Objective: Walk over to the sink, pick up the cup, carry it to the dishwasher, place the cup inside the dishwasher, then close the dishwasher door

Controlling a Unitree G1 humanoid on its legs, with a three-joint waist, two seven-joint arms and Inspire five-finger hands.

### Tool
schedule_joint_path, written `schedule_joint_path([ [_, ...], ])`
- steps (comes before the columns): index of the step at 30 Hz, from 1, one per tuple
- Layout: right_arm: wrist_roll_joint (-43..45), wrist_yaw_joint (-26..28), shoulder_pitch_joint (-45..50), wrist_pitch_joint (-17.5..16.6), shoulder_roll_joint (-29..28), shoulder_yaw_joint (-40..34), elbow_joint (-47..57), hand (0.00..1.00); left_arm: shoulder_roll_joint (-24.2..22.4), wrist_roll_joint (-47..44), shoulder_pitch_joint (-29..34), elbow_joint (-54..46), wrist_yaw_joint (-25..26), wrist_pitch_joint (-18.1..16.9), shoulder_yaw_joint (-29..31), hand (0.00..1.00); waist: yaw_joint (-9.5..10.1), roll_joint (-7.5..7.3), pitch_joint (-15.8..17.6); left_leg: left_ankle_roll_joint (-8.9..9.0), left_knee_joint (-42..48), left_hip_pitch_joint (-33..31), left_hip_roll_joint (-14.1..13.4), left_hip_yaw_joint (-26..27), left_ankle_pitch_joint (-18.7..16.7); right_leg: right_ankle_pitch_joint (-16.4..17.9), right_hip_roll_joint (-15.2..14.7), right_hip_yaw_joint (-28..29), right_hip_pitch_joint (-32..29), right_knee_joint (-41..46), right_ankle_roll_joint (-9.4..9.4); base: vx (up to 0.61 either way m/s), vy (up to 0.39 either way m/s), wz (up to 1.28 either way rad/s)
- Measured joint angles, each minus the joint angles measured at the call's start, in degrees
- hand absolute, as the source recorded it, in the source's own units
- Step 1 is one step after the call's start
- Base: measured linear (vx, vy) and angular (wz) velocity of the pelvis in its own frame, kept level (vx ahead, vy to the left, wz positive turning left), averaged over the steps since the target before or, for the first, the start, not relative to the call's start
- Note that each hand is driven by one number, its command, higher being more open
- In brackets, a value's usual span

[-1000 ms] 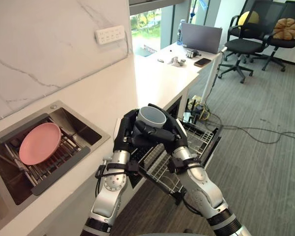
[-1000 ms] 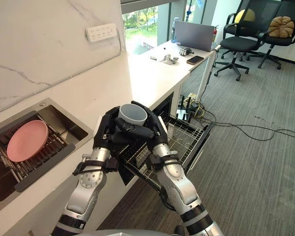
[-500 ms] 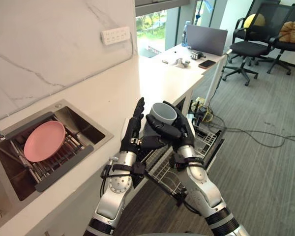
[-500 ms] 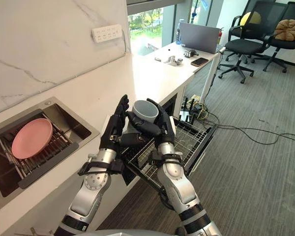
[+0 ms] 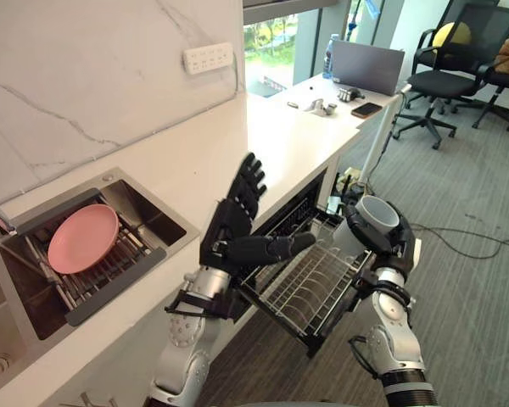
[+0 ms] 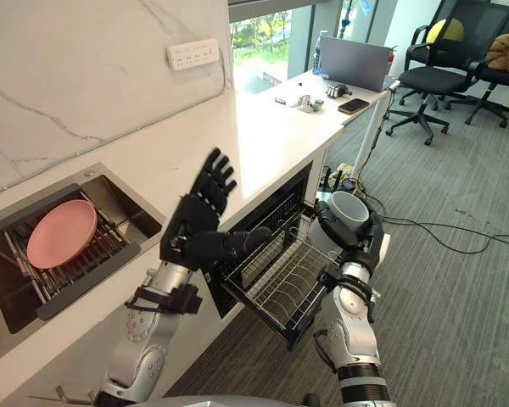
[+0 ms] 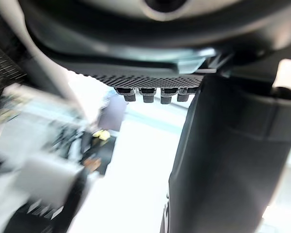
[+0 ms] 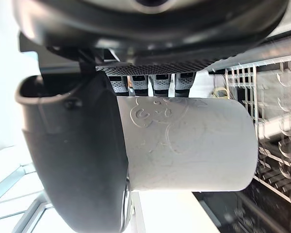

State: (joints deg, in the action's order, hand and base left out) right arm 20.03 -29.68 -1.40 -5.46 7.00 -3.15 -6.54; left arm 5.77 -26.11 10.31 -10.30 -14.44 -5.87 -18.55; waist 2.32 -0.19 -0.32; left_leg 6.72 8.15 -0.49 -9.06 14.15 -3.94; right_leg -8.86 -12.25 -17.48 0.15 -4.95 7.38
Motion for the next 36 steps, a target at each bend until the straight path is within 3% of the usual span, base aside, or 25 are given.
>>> schedule_joint_path([
  [4,0.07,1.39,-0.08,-0.61,1.58,-1.42,-3.85,0.0,1.75,-0.04,2.85,10.11,-4.24,6.02,-1.98,1.0,-0.12,0.03,0.24,0.16,-0.16,-0.79,0.0,-1.12,0.31,0.21,0.02,-1.17,-0.02,0.01,0.1,-0.01,-0.01,0.14],
  [10,0.1,4.84,-0.27,-0.85,2.39,-3.19,-10.14,0.0,3.31,0.34,4.36,17.98,-5.41,7.3,-0.47,1.0,0.11,0.07,0.74,0.05,-1.14,-1.27,0.44,-3.23,1.29,0.45,-0.29,-3.27,0.73,0.0,0.33,-0.01,-0.003,0.19],
  [15,4.2,11.91,-1.3,0.03,2.93,0.29,-17.81,0.0,4.27,3.75,4.43,29.38,-5.51,7.32,1.53,1.0,0.15,0.09,2.39,-0.13,-3.59,-0.69,1.12,-4.44,3.05,0.48,-0.68,-4.62,1.12,-0.04,0.38,-0.03,0.0,0.15],
  [20,4.47,18.75,-2.51,3.6,3.69,3.99,-25.31,0.0,4.78,13.5,6.35,35.9,0.39,6.46,6.4,1.0,1.43,0.16,4.46,-0.33,-4.69,-1.14,1.76,-6.94,4.36,0.59,-1.05,-7.24,2.03,-0.28,0.54,-0.03,0.001,0.25],
  [24,2.27,20.36,-7.84,4.92,6.03,4.01,-32.48,0.0,4.79,17.6,6.72,40.54,3.34,4.73,10.04,1.0,2.15,0.74,5.99,-0.56,-5.18,-2.85,2.55,-9.58,5.59,0.57,-1.57,-9.96,2.09,-0.29,0.75,-0.05,0.008,0.38],
  [28,-2.06,20.54,-11.51,5.17,9.47,3.47,-37.19,0.0,4.68,18.18,6.94,45.63,3.17,3.54,12.29,1.0,4.08,1.67,6.99,-0.76,-5.66,-4.2,3.31,-12.09,6.59,0.6,-2.01,-12.41,2.34,-0.19,0.96,-0.02,0.003,0.3],
  [36,-11.29,21.14,-15.1,5.17,11.76,1.35,-44.85,0.0,2.98,16.08,5.45,53.83,3.9,1.68,17.78,1.0,5.51,2.15,8.93,-0.97,-5.87,-4.92,4.65,-15.99,7.48,1.09,-2.75,-16.5,4.44,-0.01,1.66,-0.02,0.001,0.29],
])
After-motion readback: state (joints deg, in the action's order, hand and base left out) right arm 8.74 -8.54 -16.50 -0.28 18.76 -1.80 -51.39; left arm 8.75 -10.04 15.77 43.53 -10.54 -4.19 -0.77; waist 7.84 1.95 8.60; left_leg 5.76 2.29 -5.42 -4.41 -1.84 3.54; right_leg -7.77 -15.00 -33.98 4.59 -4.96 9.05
